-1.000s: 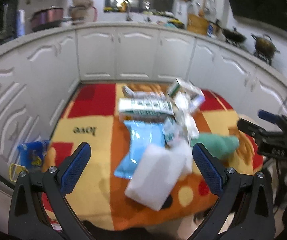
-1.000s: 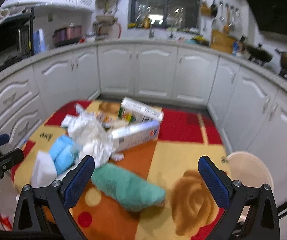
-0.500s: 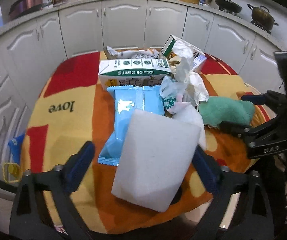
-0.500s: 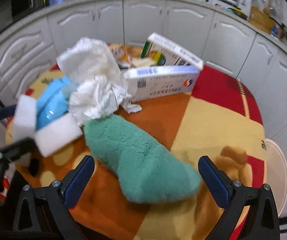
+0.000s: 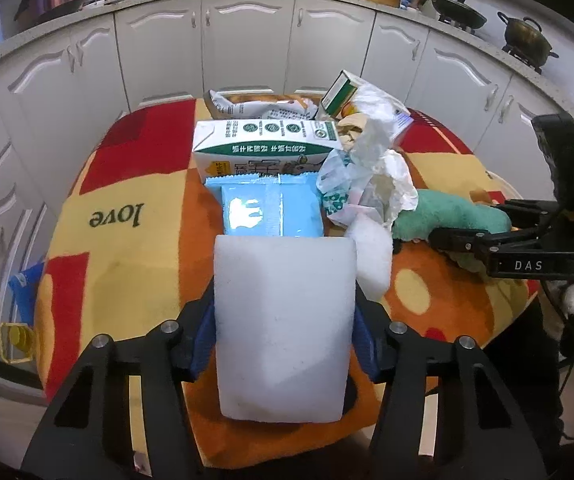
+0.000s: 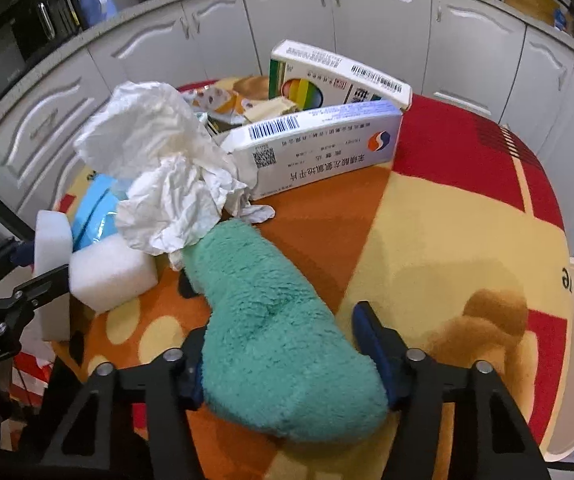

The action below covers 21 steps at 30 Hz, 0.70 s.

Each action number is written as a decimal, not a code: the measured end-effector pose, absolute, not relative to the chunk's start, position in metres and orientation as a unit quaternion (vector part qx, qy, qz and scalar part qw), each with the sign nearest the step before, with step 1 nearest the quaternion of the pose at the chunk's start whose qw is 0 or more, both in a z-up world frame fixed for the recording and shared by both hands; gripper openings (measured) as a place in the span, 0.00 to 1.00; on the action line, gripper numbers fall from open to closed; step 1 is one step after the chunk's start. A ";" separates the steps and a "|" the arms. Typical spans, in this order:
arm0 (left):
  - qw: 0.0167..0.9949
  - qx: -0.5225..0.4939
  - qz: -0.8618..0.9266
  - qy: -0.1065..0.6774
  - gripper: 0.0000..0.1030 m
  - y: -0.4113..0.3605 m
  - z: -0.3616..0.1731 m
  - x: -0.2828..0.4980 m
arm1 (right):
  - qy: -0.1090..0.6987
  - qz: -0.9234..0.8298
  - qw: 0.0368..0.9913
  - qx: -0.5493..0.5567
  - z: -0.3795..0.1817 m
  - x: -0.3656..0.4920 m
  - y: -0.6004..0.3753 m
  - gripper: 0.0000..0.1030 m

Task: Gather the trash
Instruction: 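Grasp the white sponge with the left gripper while the right gripper grasps the green towel, then carry the sponge and towel over the white bin and open both grippers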

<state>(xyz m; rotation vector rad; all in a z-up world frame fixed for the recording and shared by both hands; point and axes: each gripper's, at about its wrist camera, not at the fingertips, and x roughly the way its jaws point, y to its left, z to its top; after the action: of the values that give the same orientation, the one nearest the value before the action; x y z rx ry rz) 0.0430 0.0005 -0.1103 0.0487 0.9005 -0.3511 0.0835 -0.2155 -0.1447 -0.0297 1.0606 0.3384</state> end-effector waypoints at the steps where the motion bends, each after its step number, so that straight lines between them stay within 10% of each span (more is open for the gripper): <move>1: 0.886 0.024 -0.170 0.431 0.54 0.001 -0.107 0.041 | 0.499 0.161 0.852 -0.010 -0.143 0.079 -0.218 0.55; 21: 0.866 0.028 -0.289 0.407 0.54 -0.112 -0.051 0.051 | 0.436 0.056 0.896 0.066 -0.098 0.037 -0.331 0.54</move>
<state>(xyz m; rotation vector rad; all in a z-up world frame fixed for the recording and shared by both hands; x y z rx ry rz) 0.0507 -0.1118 -0.0515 0.0578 0.8523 -0.6054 0.0370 -0.3312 -0.0979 0.1370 0.9039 0.1170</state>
